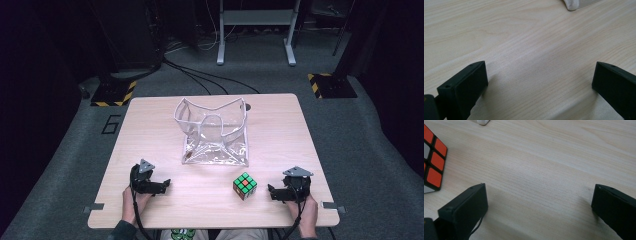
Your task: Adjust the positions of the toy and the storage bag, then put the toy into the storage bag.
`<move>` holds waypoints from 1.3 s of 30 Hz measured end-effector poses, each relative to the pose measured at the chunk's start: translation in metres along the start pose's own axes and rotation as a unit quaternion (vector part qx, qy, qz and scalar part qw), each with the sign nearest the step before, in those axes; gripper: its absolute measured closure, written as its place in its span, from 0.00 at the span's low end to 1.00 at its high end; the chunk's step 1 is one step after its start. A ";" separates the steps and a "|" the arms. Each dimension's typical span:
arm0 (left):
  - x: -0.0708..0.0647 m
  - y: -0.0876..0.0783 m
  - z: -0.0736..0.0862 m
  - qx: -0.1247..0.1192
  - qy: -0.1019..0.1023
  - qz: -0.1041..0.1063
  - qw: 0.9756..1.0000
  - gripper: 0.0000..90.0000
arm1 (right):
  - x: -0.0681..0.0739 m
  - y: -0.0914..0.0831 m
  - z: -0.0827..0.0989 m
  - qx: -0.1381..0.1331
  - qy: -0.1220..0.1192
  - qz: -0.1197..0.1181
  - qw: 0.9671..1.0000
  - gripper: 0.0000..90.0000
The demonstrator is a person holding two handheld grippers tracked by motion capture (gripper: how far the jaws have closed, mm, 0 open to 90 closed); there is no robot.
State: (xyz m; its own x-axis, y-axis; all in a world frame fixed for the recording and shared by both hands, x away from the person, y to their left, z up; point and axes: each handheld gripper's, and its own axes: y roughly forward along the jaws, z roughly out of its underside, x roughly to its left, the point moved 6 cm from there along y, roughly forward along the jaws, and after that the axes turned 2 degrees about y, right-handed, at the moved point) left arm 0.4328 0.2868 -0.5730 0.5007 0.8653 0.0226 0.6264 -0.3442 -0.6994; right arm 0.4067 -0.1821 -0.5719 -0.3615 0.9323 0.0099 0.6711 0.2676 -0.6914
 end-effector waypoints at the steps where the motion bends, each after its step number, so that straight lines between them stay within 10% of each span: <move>1: 0.000 -0.001 0.001 0.004 0.001 0.000 1.000 0.00 | 0.001 0.000 0.000 -0.002 0.000 0.002 1.000 0.00; 39: 0.000 -0.002 0.001 0.007 -0.001 -0.007 1.000 0.01 | 0.002 0.000 -0.002 0.004 0.005 0.004 1.000 0.00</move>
State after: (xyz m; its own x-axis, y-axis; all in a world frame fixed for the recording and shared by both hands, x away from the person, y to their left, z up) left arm 0.4313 0.2873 -0.5724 0.4906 0.8708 0.0323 0.6256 -0.3262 -0.7087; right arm 0.4074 -0.1799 -0.5700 -0.3488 0.9371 0.0118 0.6691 0.2578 -0.6971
